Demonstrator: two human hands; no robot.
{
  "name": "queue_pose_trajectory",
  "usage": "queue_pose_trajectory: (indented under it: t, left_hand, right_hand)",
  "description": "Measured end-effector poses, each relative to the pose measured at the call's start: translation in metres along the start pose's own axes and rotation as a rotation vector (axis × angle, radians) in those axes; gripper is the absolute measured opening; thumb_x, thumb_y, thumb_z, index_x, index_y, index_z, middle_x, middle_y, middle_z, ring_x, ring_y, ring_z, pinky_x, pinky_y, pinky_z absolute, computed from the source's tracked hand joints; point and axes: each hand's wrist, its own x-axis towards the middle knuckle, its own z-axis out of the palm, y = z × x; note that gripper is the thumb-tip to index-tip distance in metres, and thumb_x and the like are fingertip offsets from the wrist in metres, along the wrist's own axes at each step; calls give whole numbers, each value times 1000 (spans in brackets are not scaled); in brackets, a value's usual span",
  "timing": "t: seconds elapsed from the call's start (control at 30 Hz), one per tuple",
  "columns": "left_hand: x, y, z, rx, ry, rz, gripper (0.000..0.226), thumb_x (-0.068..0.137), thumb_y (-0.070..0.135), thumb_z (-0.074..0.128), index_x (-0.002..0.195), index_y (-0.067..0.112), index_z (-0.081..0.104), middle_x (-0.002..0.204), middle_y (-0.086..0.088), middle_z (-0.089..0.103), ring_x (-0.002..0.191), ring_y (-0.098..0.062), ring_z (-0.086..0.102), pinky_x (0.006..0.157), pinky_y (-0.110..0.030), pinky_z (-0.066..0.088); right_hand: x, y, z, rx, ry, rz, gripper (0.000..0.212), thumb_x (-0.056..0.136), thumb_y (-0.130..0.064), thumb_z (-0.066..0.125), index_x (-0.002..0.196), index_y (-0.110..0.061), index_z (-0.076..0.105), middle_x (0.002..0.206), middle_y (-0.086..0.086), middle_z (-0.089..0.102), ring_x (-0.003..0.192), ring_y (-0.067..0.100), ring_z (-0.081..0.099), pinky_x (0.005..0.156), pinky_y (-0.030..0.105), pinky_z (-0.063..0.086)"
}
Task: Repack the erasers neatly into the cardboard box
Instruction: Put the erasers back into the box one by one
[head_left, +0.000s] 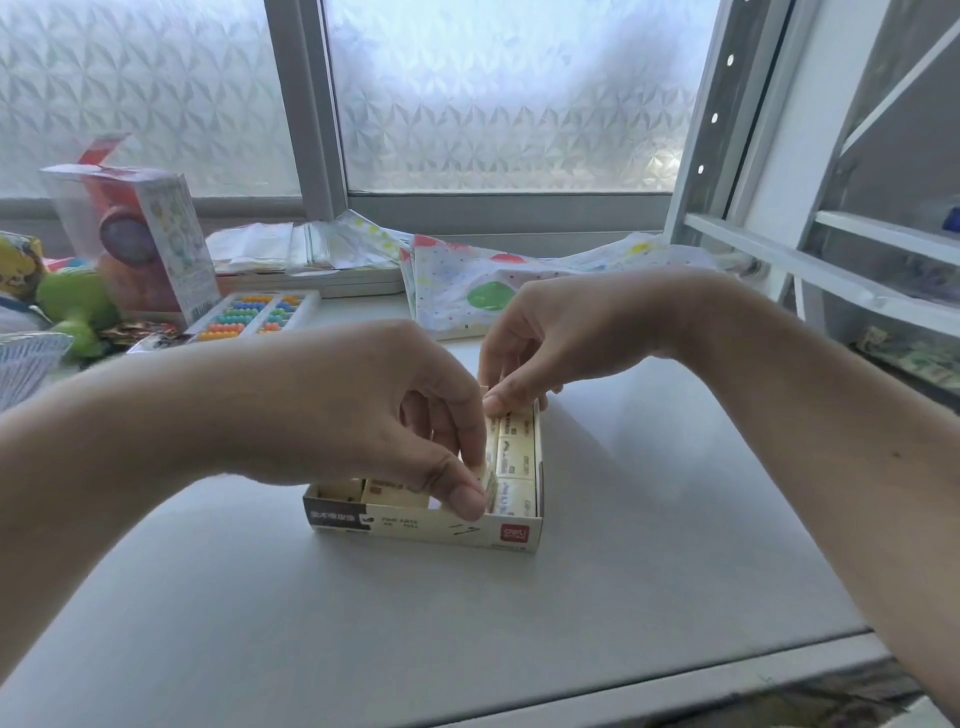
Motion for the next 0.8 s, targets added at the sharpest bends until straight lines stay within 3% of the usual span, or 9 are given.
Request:
queue_pose_trajectory:
  t: [0.17,0.27,0.37,0.5,0.6,0.67,0.8]
  left_hand:
    - [-2,0,-1,51,-2,-3,40,55,68,72,87,43,73,84,18,73,82,-4,67,74,-22,54]
    - [-4,3,-1,109,22,-34,44,55,74,70,87,44,71,91,22,69,86,-2,65,69,-13,49]
    - [-5,4,0,99,26,-35,37,61,67,75,85,38,72,90,23,70,84,1,65,70,-8,48]
    - [-2,2,1,91,24,-47,44,50,72,71,83,42,72,84,19,71,80,-2,66,72,-19,52]
    - [1,1,2,78,39,-57,28,57,63,78,79,47,74,77,22,70,75,-5,65,72,-25,53]
    - [3,1,4,73,59,-42,16,65,53,83,78,45,76,73,23,69,75,-6,64,66,-20,51]
    - [1,1,5,119,107,-21,21,69,51,84,83,40,72,83,27,72,82,1,65,70,-11,50]
  right_hand:
    - [0,-1,0,5,-10,0,11,95,-33,71,86,-32,77,89,-4,82,76,5,69,69,22,54]
    - [0,-1,1,17,-6,4,10,94,-33,72,86,-30,76,86,-5,80,76,4,69,69,21,54]
    - [0,-1,1,21,-4,3,10,94,-33,72,84,-31,76,81,-10,78,75,4,69,68,20,55]
    - [0,-1,1,20,-5,6,11,94,-33,72,84,-30,76,81,-9,78,73,2,69,69,20,56]
    - [0,-1,2,24,-3,6,11,95,-32,72,85,-30,76,84,-7,80,74,2,69,69,18,56]
    - [0,-2,2,22,-3,8,11,95,-33,72,86,-30,76,85,-7,80,74,3,70,68,18,55]
    - [-1,-2,2,19,2,22,10,95,-31,71,89,-26,78,81,-10,78,75,5,69,70,21,56]
